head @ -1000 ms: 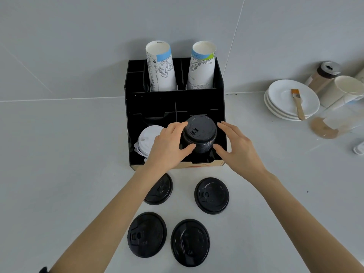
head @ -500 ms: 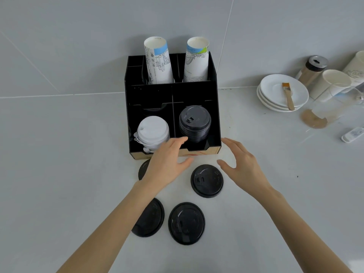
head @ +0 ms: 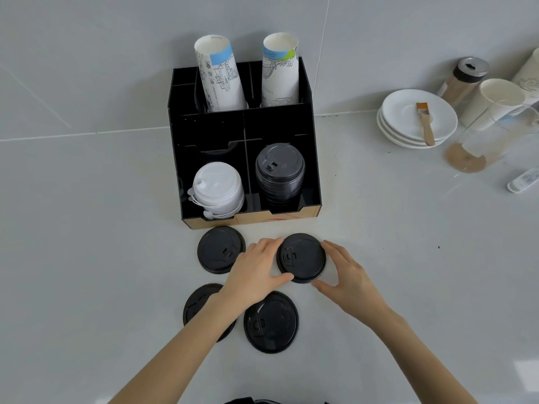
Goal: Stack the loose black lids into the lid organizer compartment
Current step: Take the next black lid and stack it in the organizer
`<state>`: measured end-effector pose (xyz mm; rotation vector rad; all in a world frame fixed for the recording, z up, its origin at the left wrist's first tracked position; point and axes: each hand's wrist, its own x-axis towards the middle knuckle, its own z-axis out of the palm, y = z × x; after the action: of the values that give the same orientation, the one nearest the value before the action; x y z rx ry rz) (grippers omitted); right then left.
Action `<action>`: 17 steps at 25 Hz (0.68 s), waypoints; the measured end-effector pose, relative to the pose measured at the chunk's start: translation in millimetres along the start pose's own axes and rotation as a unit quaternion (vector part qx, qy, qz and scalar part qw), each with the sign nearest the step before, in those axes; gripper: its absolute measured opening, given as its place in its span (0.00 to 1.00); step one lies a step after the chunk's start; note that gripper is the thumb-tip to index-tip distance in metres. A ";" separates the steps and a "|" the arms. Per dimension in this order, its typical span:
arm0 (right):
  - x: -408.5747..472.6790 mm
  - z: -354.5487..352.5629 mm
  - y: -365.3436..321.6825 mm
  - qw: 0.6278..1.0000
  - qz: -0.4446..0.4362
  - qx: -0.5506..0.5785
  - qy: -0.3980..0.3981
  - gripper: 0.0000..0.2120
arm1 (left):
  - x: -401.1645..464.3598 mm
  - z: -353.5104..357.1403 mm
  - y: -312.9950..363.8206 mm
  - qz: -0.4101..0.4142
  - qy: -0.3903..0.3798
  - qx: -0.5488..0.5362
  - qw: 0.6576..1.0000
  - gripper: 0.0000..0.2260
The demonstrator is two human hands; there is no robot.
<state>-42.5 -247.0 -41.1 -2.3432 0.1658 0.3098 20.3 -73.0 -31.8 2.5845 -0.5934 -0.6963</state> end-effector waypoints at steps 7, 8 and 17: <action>-0.1 7.3 -2.1 0.999 0.011 0.026 0.032 0.29 | -2.5 9.7 1.2 0.010 -0.003 -0.027 1.000 0.30; 0.3 7.6 -3.2 0.999 0.013 0.025 0.035 0.29 | -3.3 10.8 0.7 0.011 -0.002 -0.037 0.999 0.30; -0.1 4.1 -21.5 0.998 -0.012 0.037 0.053 0.28 | -11.9 5.3 -3.5 0.009 0.083 -0.120 0.989 0.28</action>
<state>-38.8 -228.8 -29.4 -2.2868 0.1981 0.1649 9.1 -65.6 -33.2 2.3795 -0.4501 -0.5059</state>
